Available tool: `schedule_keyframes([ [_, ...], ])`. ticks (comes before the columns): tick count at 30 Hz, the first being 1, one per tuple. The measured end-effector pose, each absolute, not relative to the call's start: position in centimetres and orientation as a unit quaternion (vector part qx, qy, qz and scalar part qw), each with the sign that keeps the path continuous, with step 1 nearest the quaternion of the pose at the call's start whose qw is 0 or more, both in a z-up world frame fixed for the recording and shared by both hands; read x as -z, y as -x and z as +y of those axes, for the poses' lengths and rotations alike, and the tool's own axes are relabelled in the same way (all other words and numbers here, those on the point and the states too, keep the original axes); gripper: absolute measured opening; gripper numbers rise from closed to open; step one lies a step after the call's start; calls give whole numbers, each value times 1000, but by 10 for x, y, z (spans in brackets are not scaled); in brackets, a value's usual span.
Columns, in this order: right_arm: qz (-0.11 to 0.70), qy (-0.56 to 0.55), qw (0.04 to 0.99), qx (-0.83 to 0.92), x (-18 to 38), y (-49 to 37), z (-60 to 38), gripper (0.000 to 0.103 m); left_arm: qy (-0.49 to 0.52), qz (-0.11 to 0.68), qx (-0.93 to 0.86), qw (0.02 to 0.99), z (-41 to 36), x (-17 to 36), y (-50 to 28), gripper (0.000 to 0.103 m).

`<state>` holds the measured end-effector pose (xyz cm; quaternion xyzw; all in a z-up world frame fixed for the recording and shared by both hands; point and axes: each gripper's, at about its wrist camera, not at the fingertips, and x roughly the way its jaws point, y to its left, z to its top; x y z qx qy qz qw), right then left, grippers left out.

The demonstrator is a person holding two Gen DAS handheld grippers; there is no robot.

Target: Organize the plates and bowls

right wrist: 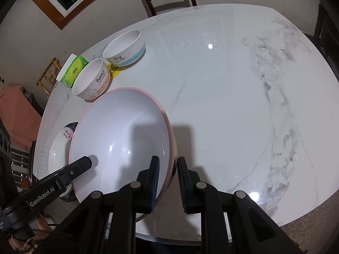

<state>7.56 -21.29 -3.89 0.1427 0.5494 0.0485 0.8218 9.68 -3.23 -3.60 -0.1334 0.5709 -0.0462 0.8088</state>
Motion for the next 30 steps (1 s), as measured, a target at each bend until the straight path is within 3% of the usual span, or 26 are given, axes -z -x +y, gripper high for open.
schedule_keyframes([
  [30, 553, -150, 818, -53, 45, -78, -211, 20, 144, 573, 43, 806, -28, 44, -92, 9],
])
